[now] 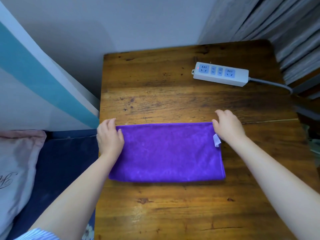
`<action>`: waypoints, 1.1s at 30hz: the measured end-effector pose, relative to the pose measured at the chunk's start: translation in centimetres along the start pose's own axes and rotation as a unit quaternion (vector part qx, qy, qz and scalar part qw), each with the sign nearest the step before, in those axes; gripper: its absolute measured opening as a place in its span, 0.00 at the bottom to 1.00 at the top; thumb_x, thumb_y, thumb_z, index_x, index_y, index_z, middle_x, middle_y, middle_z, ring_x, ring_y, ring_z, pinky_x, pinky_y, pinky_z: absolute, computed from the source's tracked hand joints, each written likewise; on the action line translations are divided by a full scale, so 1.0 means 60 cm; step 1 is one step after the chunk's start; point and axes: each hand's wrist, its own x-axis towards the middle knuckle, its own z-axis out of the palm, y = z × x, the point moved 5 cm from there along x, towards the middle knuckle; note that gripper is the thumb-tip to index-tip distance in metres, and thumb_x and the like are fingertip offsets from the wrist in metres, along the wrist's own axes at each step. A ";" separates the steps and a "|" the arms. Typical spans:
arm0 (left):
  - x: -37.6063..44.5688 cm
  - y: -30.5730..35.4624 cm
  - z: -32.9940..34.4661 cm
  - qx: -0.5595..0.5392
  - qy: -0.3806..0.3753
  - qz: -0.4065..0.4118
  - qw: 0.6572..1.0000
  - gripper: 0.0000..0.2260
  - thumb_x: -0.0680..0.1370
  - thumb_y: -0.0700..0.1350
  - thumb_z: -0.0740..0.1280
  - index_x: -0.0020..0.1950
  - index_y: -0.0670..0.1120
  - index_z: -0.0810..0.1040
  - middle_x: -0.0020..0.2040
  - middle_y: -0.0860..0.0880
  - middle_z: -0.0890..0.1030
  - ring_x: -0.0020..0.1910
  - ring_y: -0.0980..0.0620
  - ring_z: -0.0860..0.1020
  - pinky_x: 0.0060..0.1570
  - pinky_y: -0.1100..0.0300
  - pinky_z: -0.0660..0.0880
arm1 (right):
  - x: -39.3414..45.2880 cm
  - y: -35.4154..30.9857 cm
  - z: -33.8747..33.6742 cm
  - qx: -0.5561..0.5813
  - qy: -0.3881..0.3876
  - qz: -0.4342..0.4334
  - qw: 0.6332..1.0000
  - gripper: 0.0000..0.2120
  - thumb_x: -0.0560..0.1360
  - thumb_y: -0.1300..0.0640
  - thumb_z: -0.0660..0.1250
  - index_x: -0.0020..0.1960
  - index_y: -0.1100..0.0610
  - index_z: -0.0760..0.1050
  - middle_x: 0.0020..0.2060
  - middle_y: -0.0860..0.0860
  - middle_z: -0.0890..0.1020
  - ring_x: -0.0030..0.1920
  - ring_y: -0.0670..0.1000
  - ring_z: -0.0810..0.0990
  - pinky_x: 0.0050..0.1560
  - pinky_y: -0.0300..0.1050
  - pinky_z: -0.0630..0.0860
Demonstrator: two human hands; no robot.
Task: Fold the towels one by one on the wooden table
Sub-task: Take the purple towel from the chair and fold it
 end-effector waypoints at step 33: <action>-0.202 0.011 0.093 0.166 -0.193 0.195 0.947 0.26 0.71 0.55 0.53 0.58 0.43 0.80 0.60 0.43 0.80 0.59 0.42 0.79 0.53 0.45 0.76 | -0.255 -0.138 0.188 -0.107 -0.065 -0.194 0.973 0.25 0.69 0.47 0.52 0.58 0.54 0.78 0.59 0.55 0.80 0.61 0.57 0.77 0.60 0.55 0.73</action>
